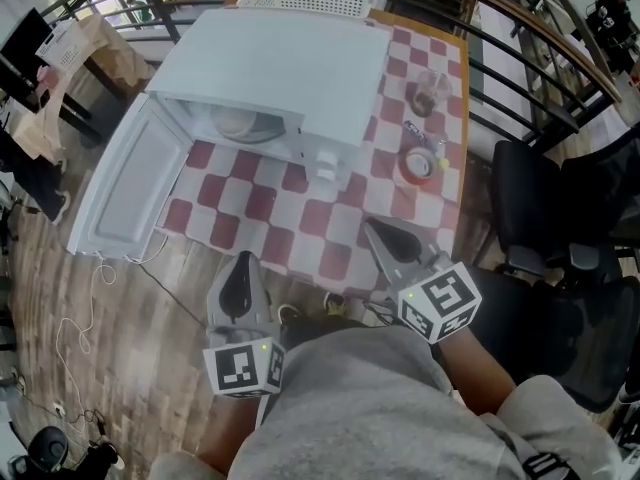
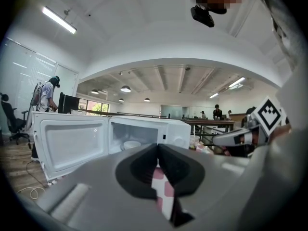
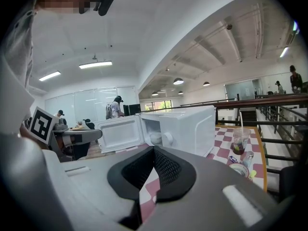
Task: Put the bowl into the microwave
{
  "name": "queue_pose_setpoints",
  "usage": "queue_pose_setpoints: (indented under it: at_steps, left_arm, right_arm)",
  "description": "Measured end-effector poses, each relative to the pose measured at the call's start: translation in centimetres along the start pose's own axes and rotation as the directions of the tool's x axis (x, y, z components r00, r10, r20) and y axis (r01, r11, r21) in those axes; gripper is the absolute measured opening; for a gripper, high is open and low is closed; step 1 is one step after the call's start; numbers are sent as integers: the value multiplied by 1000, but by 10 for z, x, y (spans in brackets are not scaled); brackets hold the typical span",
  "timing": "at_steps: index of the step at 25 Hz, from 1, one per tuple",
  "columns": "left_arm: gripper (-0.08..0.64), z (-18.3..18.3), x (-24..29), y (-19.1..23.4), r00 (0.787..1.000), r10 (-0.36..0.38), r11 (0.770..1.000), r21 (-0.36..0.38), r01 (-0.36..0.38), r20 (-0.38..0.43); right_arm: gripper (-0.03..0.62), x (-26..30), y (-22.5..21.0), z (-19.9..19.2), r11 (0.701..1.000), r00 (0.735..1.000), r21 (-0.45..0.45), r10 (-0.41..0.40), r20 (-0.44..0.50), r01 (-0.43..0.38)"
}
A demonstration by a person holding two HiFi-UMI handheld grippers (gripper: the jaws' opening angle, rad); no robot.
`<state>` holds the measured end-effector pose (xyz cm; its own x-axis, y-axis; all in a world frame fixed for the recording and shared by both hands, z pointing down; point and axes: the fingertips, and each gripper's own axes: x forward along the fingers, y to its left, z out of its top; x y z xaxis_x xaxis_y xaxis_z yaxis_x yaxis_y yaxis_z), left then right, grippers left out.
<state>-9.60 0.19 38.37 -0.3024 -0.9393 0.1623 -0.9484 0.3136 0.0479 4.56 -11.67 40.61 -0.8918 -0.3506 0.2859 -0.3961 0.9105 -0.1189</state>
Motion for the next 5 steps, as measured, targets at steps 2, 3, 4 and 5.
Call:
queue_pose_setpoints:
  at_steps: [2, 3, 4, 5]
  left_arm:
    - [12, 1, 0, 0, 1000, 3, 1000, 8, -3, 1]
    - [12, 1, 0, 1, 1000, 4, 1000, 13, -4, 1]
    - [12, 1, 0, 1, 1000, 5, 1000, 19, -6, 2]
    - [12, 1, 0, 1, 1000, 7, 1000, 26, -7, 3]
  right_arm:
    - [-2, 1, -1, 1, 1000, 1000, -1, 1, 2, -1]
    - [-2, 2, 0, 1, 1000, 1000, -2, 2, 2, -2]
    - [-2, 2, 0, 1, 1000, 1000, -3, 3, 2, -3]
    - [-2, 3, 0, 1, 1000, 1000, -5, 5, 2, -5]
